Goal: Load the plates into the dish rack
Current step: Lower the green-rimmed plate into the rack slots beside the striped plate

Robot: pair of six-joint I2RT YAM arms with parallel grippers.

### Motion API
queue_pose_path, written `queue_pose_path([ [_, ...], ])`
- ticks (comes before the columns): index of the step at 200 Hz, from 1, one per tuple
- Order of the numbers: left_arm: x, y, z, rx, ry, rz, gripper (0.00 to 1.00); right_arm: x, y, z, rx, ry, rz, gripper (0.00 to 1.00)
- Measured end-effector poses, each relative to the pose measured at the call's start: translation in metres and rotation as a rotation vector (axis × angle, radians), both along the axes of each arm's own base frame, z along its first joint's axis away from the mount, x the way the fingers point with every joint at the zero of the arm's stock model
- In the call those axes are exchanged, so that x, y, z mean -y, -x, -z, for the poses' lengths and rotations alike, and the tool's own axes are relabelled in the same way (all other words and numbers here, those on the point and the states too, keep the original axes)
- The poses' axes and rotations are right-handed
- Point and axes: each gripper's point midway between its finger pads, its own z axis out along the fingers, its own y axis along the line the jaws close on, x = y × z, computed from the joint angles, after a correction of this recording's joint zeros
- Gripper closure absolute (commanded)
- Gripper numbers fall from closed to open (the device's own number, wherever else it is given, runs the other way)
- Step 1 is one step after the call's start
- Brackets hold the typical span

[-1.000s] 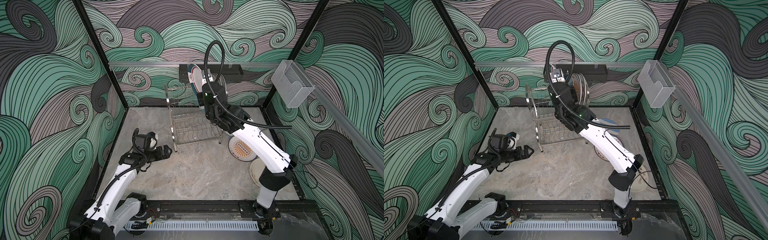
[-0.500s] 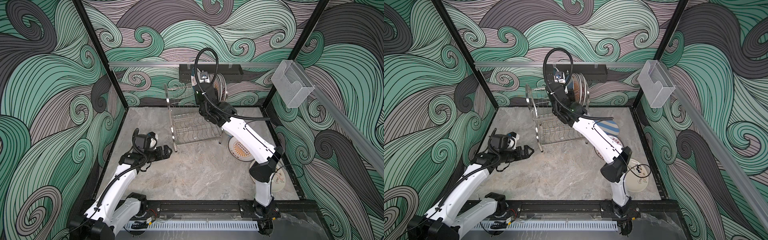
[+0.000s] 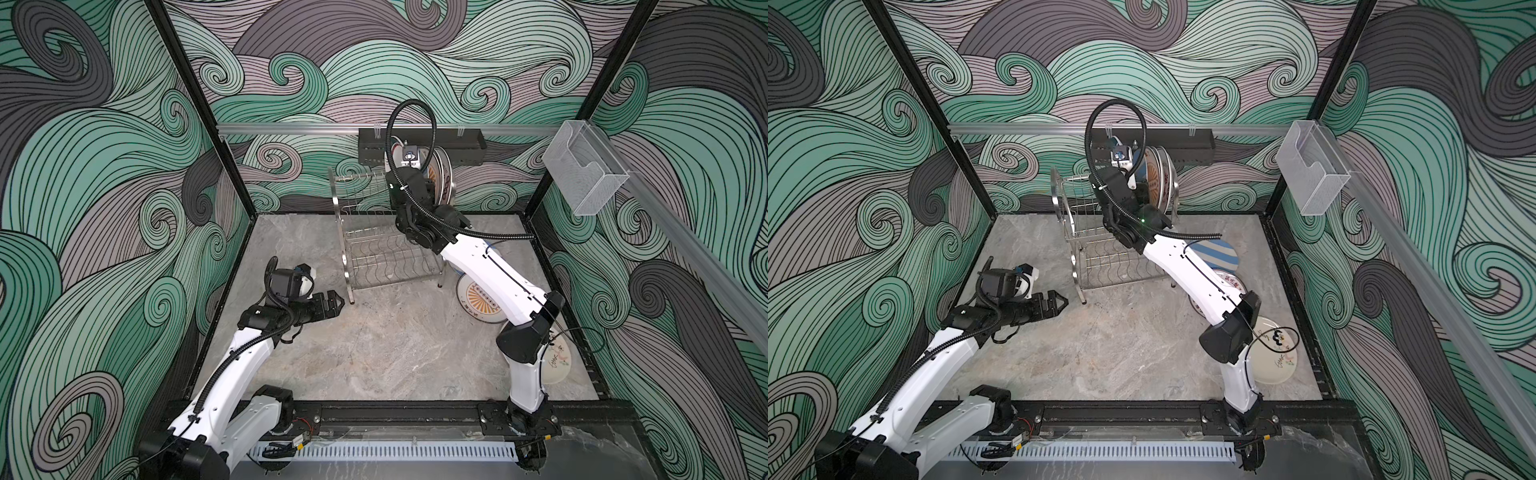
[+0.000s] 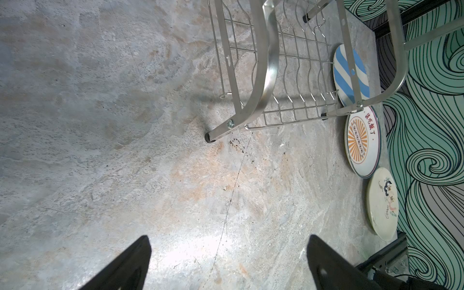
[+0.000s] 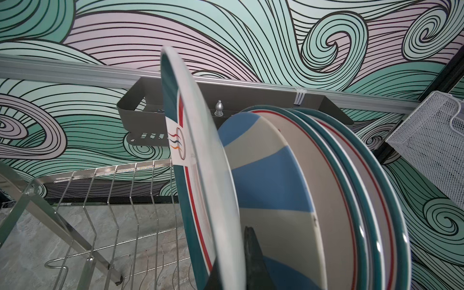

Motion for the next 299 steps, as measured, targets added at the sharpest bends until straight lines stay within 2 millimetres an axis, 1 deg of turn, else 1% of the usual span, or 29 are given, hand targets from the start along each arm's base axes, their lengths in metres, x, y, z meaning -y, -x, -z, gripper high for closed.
queue_pose_path([
  [55,0.000,0.000,0.000,0.000,0.000,0.001,0.01,-0.002,-0.002,0.007,-0.008,-0.020,0.007,1.00],
  [105,0.001,0.000,0.000,0.000,0.003,0.002,0.01,-0.005,-0.004,0.020,-0.033,-0.010,0.009,1.00],
  [126,0.001,0.000,0.000,0.000,0.003,0.003,0.01,-0.004,-0.005,0.021,-0.035,-0.013,0.013,1.00],
  [133,0.001,0.000,-0.001,0.001,0.004,0.003,0.01,-0.004,-0.005,0.021,-0.035,-0.015,0.013,0.95],
  [152,0.001,0.001,-0.002,0.006,0.006,0.004,0.01,-0.005,-0.006,0.023,-0.037,-0.024,0.009,0.88],
  [163,0.001,0.001,-0.002,0.006,0.007,0.004,0.01,-0.006,-0.006,0.023,-0.035,-0.031,0.006,0.80],
  [181,0.001,0.001,-0.002,0.006,0.007,0.003,0.02,-0.009,-0.006,0.025,-0.041,-0.031,-0.008,0.73],
  [217,0.001,0.001,-0.002,0.006,0.008,0.003,0.01,-0.011,-0.006,0.025,-0.044,-0.029,-0.023,0.68],
  [243,0.001,0.001,-0.002,0.006,0.008,0.002,0.01,-0.012,-0.006,0.024,-0.046,-0.008,-0.033,0.57],
  [263,0.001,0.001,-0.003,0.009,0.008,0.002,0.01,-0.014,-0.004,0.021,-0.045,0.011,-0.047,0.53],
  [287,0.001,0.001,-0.003,0.010,0.008,0.002,0.01,-0.017,0.002,0.012,-0.040,0.034,-0.080,0.47],
  [299,0.001,0.001,-0.003,0.010,0.009,0.002,0.01,-0.017,0.006,0.005,-0.037,0.039,-0.102,0.45],
])
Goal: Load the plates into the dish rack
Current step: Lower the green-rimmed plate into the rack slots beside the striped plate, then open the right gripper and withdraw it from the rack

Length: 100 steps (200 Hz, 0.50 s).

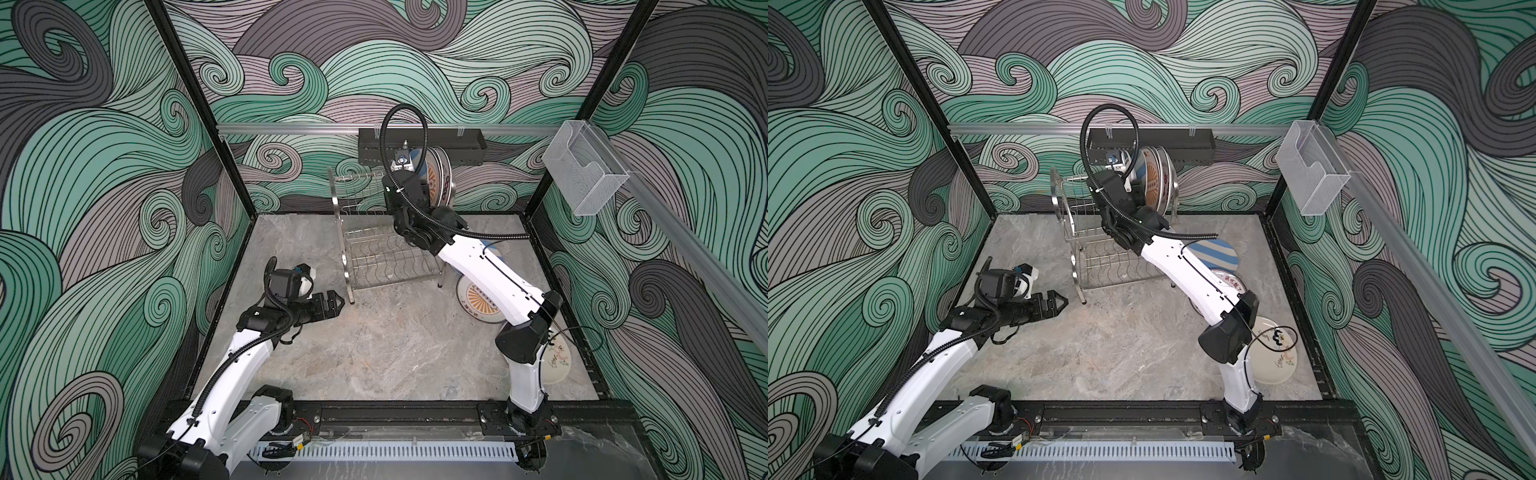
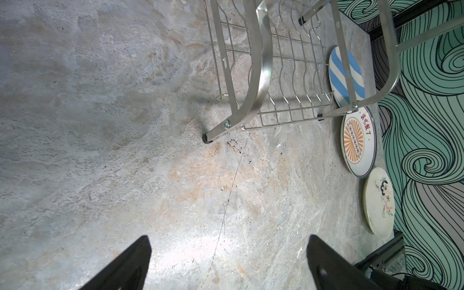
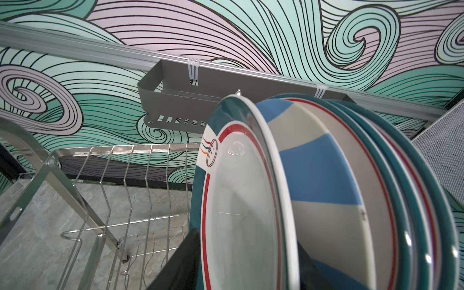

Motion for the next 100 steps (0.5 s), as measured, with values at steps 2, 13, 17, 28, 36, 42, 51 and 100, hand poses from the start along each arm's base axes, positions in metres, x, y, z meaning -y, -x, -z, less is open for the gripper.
queue_pose_path([
  [2,0.000,0.000,0.000,0.000,0.000,0.000,0.02,0.000,0.001,-0.001,0.000,0.002,-0.004,0.45],
  [13,0.000,0.000,0.000,0.000,0.000,0.000,0.01,0.001,0.006,-0.009,0.005,-0.001,-0.029,0.43],
  [17,0.000,0.000,0.000,0.000,0.000,0.000,0.01,0.002,0.009,-0.013,0.007,0.000,-0.039,0.43],
  [28,0.000,0.000,0.000,-0.002,0.002,-0.003,0.01,0.007,0.017,-0.024,0.018,-0.015,-0.061,0.42],
  [36,0.000,0.000,0.000,-0.002,0.003,-0.004,0.01,0.012,0.024,-0.032,0.025,-0.022,-0.076,0.42],
  [42,0.000,0.000,0.000,0.000,0.005,-0.005,0.01,0.018,0.030,-0.038,0.030,-0.029,-0.087,0.41],
  [51,0.001,-0.001,-0.001,0.005,0.008,-0.003,0.01,0.027,0.037,-0.047,0.040,-0.040,-0.095,0.41],
  [100,0.006,-0.007,-0.004,0.041,0.040,0.008,0.01,0.093,0.077,-0.055,0.042,-0.050,-0.096,0.37],
])
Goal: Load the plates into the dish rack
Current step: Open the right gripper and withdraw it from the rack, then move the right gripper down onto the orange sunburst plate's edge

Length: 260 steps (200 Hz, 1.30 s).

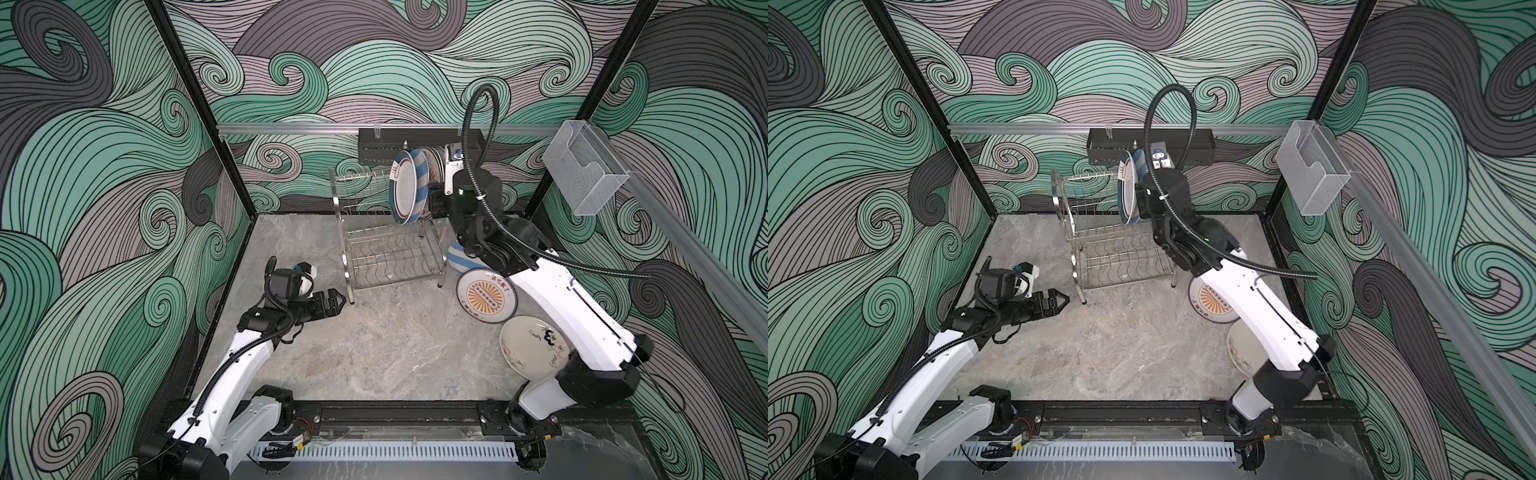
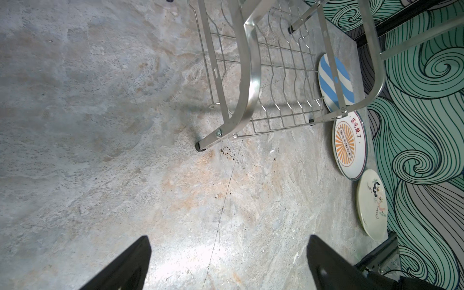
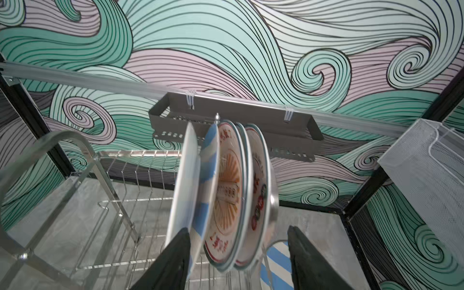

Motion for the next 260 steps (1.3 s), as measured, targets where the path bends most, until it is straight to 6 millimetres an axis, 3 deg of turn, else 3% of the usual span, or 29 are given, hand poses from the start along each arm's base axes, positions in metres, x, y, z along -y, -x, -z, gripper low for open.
queue_pose_path([
  [41,0.009,-0.005,-0.002,0.021,0.052,0.024,0.02,0.076,0.033,0.060,-0.111,-0.012,0.080,0.38],
  [69,0.011,-0.005,0.000,0.012,0.059,0.031,0.01,0.125,0.051,0.124,-0.232,-0.058,0.174,0.37],
  [103,0.011,-0.005,0.000,0.013,0.061,0.032,0.02,0.151,0.058,0.216,-0.450,-0.128,0.235,0.35],
  [135,0.011,-0.003,0.006,0.012,0.066,0.028,0.01,0.158,0.061,0.291,-0.668,-0.177,0.258,0.32],
  [161,0.013,-0.003,0.011,0.007,0.081,0.027,0.01,0.150,0.060,0.330,-0.792,-0.186,0.237,0.29],
  [199,0.015,-0.005,0.012,0.007,0.097,0.030,0.01,0.136,0.054,0.371,-0.928,-0.184,0.198,0.17],
  [260,0.019,-0.007,0.014,0.000,0.119,0.037,0.01,0.124,0.049,0.414,-1.073,-0.158,0.157,0.13],
])
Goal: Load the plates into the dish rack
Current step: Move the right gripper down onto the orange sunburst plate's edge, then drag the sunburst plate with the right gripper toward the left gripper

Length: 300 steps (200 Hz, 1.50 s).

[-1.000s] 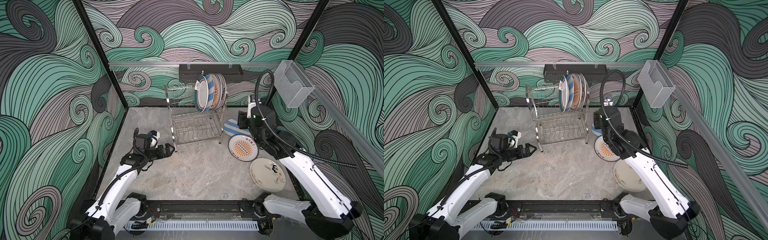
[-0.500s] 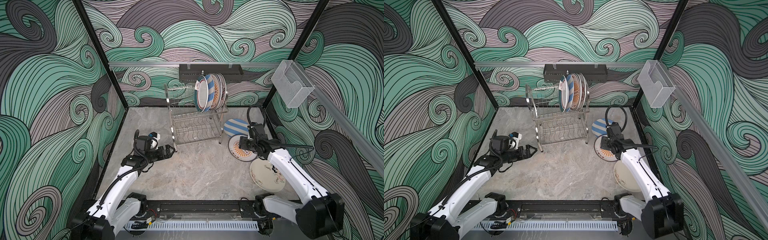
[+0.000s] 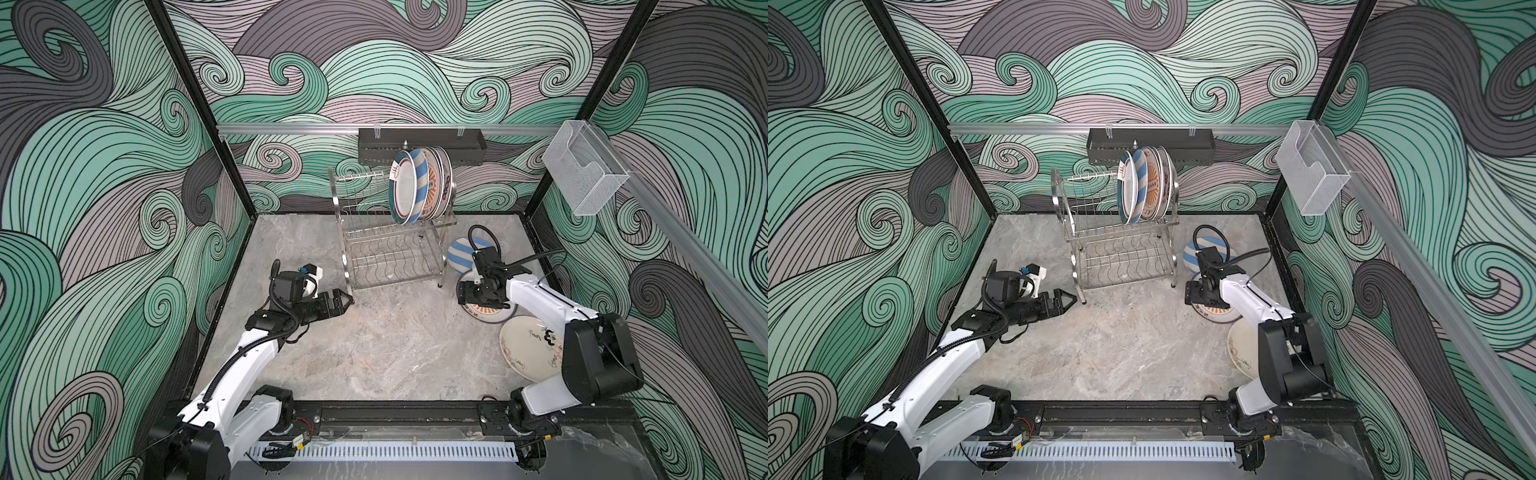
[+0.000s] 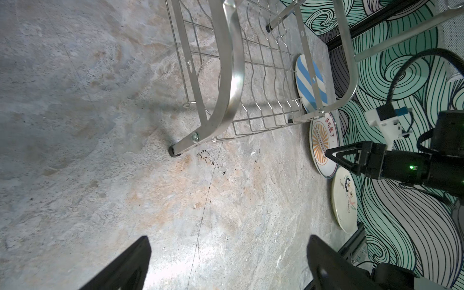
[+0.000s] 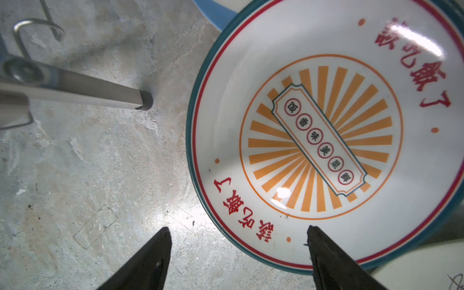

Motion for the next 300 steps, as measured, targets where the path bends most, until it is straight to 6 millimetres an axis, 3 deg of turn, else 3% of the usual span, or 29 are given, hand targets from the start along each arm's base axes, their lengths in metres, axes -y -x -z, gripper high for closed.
queue_pose_path([
  [86,0.000,0.002,-0.003,0.022,0.008,-0.004,0.01,-0.018,-0.008,0.033,-0.088,-0.064,-0.038,0.11],
  [165,0.000,0.002,-0.001,0.015,0.007,-0.003,0.01,-0.038,0.002,0.035,-0.059,-0.160,-0.077,0.10],
  [240,0.000,0.002,0.001,0.006,0.008,-0.002,0.02,-0.082,0.019,0.034,-0.045,-0.247,-0.161,0.09],
  [273,0.000,0.002,0.000,0.006,0.009,-0.002,0.01,-0.108,0.041,0.032,-0.035,-0.298,-0.203,0.09],
  [300,0.001,0.002,0.000,0.007,0.014,0.002,0.02,-0.140,0.062,0.030,-0.036,-0.350,-0.267,0.09],
])
